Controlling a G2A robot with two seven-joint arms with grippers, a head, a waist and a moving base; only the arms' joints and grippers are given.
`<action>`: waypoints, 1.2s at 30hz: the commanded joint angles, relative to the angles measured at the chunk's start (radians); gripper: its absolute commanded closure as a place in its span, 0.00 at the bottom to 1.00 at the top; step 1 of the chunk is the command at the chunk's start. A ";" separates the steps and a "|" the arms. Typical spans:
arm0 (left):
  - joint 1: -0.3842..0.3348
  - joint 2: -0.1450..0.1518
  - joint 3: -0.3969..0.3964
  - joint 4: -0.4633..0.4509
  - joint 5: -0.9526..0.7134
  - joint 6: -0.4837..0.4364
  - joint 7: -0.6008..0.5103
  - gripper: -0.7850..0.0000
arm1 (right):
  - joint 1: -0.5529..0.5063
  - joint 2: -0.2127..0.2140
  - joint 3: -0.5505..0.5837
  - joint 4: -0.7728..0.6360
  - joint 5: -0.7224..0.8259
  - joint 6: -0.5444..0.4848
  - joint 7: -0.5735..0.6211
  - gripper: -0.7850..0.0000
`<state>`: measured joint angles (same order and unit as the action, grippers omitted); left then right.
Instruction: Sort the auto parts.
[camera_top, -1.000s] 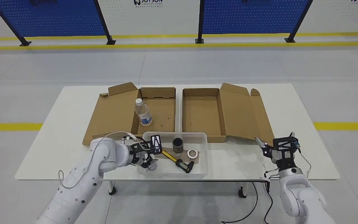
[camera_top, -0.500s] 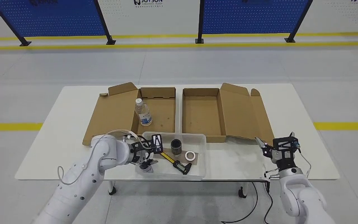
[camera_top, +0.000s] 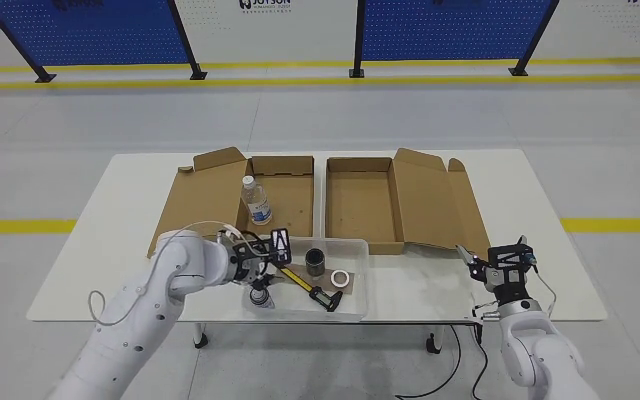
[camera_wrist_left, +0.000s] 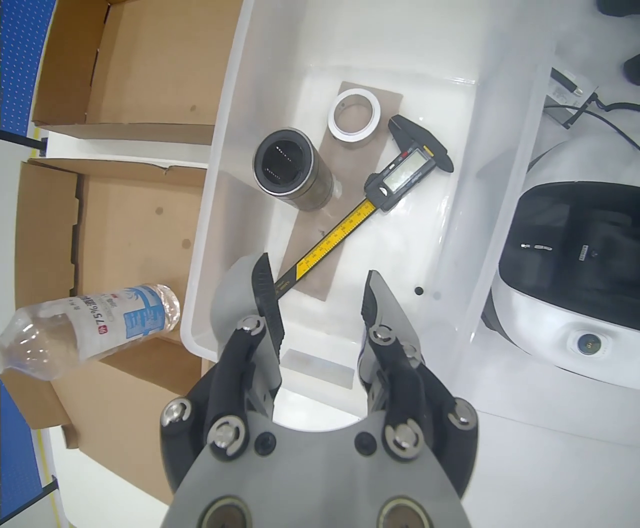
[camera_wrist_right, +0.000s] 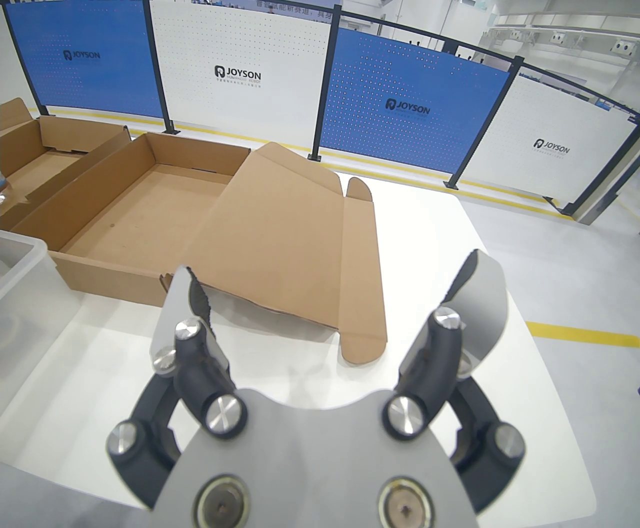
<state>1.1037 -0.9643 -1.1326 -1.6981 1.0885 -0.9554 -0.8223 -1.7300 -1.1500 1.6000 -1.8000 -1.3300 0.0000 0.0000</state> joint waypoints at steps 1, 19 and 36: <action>0.003 0.007 -0.013 -0.016 -0.044 -0.020 -0.022 0.55 | 0.000 0.000 0.000 0.000 0.000 0.000 0.000 0.00; 0.011 0.188 0.069 -0.120 -0.198 0.005 -0.048 0.50 | 0.000 0.000 0.000 0.000 0.000 0.000 0.000 0.00; -0.069 0.299 0.200 -0.117 -0.256 0.020 -0.063 0.54 | 0.000 0.000 0.000 0.000 0.000 0.000 0.000 0.00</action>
<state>1.0412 -0.6671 -0.9401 -1.8157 0.8387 -0.9357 -0.8844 -1.7300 -1.1500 1.6000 -1.8000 -1.3300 0.0000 0.0000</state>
